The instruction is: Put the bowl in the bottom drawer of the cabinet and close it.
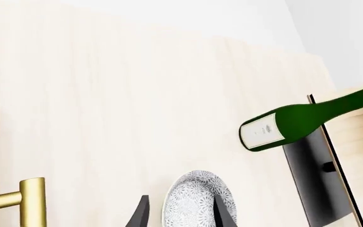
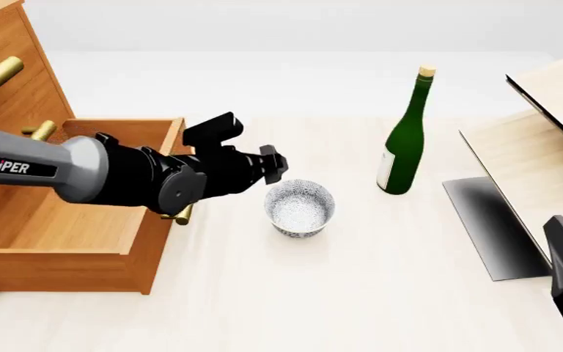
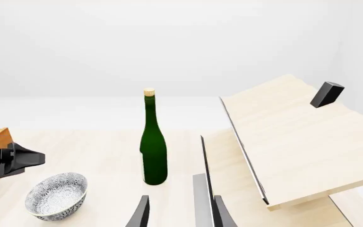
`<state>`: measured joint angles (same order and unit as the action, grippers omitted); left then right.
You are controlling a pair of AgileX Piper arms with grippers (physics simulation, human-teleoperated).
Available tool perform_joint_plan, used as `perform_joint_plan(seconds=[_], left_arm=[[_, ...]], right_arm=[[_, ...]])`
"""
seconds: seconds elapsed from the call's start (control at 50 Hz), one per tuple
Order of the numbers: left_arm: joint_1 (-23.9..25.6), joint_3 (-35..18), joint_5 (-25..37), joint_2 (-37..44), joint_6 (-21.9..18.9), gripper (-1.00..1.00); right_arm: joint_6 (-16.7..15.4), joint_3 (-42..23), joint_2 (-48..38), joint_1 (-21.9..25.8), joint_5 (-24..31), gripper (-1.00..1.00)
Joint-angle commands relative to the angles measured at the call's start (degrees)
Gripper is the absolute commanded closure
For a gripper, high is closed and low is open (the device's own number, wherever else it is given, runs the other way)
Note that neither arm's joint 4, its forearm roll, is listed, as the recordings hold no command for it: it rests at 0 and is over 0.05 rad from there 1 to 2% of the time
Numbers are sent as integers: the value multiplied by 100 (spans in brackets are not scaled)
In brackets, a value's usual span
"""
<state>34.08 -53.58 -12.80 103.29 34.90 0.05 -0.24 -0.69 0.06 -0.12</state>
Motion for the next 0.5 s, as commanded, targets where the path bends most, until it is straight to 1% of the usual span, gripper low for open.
perform_joint_plan(seconds=[0.02, 0.5], left_arm=[[52, -6, -112, 208, 115, -100], [149, 16, -339, 532, 348, -100]], right_arm=[[1, 0, -1, 0, 0, -100], [0, 0, -1, 1, 0, -100]])
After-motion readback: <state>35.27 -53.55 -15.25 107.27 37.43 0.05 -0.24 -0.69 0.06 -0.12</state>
